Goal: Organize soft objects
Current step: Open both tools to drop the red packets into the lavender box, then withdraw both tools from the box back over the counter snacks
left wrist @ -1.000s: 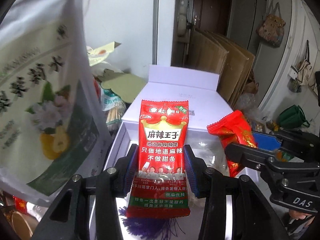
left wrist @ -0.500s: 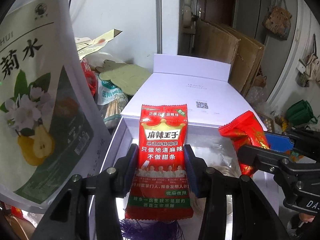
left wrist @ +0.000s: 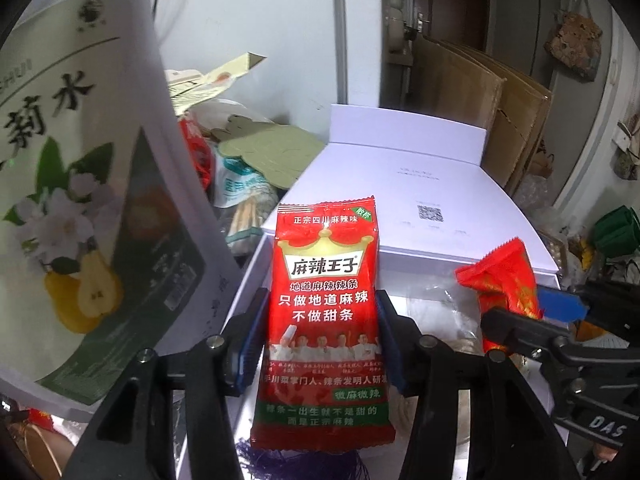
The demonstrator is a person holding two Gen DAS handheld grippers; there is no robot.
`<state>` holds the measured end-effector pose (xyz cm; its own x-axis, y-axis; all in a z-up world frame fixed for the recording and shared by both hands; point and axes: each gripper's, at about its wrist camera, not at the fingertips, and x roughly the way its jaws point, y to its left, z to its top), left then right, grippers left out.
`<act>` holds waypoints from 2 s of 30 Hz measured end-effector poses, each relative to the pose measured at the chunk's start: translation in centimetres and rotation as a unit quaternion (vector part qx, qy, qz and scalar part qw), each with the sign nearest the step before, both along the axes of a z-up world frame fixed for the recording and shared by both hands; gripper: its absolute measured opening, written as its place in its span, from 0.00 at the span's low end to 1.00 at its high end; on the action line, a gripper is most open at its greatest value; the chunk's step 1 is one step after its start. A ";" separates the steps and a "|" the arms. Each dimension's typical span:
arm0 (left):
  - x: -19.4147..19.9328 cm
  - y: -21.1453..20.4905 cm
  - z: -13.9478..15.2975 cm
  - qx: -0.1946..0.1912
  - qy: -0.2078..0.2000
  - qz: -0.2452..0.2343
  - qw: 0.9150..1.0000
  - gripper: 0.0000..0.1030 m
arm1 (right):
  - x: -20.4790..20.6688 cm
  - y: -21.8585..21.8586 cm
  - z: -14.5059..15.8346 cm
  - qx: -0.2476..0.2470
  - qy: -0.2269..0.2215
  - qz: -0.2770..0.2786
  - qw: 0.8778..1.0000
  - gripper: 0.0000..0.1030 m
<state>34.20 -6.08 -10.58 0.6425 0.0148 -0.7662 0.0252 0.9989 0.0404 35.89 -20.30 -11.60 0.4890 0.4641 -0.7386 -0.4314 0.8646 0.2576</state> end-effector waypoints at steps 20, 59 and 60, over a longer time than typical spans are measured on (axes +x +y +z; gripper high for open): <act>-2.5 -0.3 4.7 0.024 -0.066 0.011 0.997 0.79 | -0.8 -0.4 0.6 -0.015 0.009 -0.017 1.000 0.41; -20.0 0.6 18.6 0.011 -0.217 0.027 0.976 0.95 | -18.4 -0.5 17.5 -0.011 -0.214 0.011 0.977 0.66; -20.7 0.7 18.7 0.013 -0.219 0.028 0.975 0.95 | -19.0 -0.5 17.6 -0.010 -0.217 0.011 0.976 0.66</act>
